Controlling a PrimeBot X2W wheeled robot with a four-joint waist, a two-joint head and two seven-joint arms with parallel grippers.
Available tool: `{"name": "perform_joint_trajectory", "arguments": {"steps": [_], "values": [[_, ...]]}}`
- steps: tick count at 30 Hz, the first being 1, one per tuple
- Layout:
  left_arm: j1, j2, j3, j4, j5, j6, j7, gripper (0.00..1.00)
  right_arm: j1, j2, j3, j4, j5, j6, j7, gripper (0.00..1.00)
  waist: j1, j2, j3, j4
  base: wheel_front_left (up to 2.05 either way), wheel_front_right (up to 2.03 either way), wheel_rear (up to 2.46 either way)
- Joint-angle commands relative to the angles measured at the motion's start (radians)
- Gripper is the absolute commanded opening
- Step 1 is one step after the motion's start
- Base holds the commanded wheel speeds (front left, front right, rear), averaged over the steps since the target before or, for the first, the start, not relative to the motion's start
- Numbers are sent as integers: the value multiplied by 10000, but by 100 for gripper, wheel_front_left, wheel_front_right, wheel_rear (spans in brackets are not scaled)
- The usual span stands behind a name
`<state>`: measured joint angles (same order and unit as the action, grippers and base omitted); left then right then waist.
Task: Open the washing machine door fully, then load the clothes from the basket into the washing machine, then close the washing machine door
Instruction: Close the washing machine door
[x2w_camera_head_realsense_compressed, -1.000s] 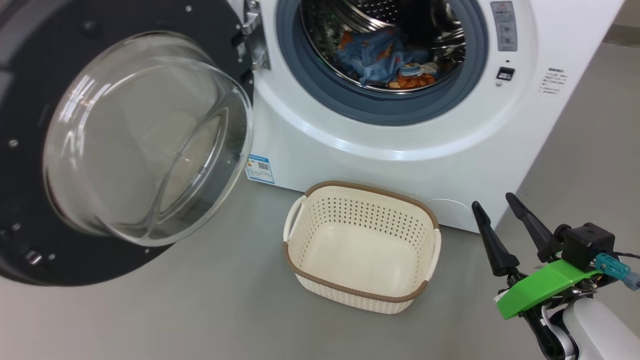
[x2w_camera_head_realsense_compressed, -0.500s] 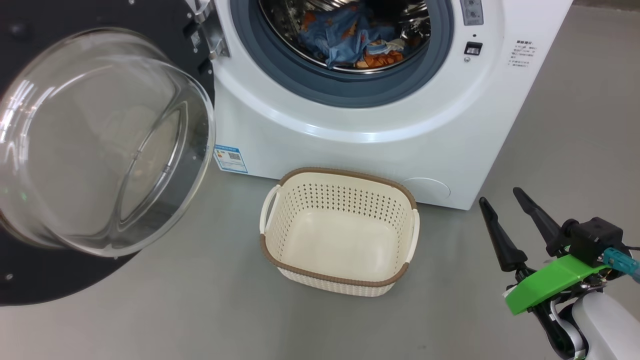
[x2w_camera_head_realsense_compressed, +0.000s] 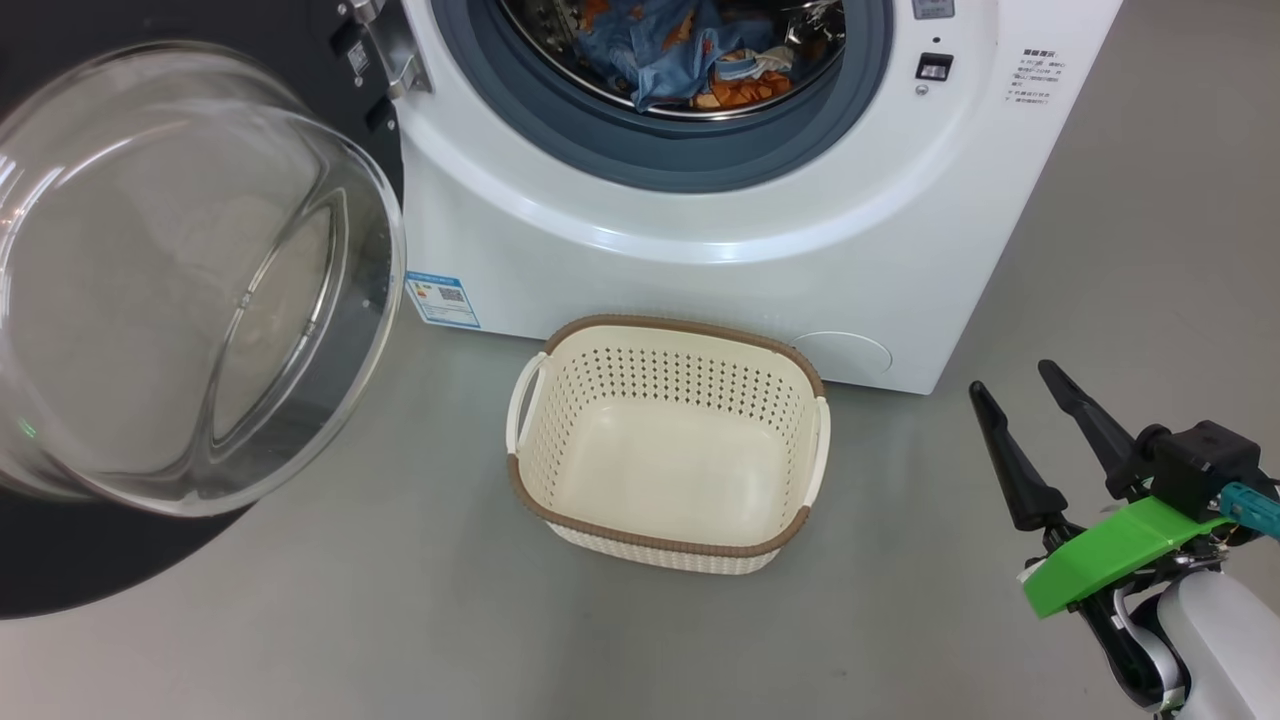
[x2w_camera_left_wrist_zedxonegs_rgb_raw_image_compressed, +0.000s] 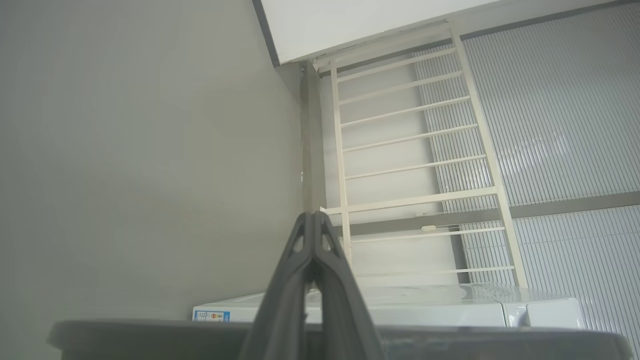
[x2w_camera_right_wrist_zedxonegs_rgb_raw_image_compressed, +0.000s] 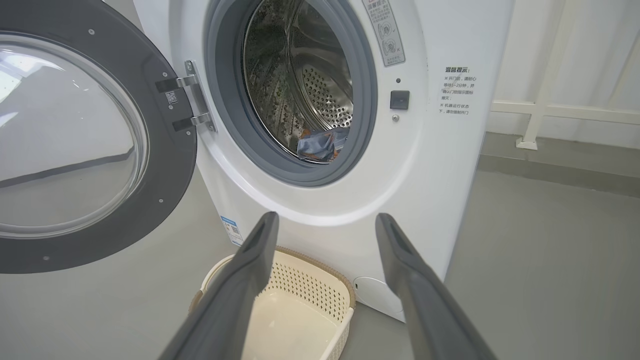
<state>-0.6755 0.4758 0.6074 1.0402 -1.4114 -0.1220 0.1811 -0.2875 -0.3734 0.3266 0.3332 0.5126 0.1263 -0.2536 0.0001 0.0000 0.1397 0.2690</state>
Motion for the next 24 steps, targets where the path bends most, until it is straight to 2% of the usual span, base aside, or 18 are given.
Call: {"name": "perform_joint_trajectory", "arguments": {"steps": [1, 13, 24], "values": [[-210, 705, 48, -161, -121, -65, 210, 0, -239, -170, 133, -238, 200, 44, -55, 100, -1, 0, 4, 14, 0, 0, 0], [233, 658, -678, -513, -206, -84, 2483, 0, -136, 89, 52, -103, 204, 44, -67, 100, -1, 0, -252, 205, 0, 0, 0], [1401, 97, -1584, -2214, -371, -85, 4730, 0, 68, 292, -29, -4, 247, 44, -79, 100, -1, 0, -662, 456, 0, 0, 0]]}}
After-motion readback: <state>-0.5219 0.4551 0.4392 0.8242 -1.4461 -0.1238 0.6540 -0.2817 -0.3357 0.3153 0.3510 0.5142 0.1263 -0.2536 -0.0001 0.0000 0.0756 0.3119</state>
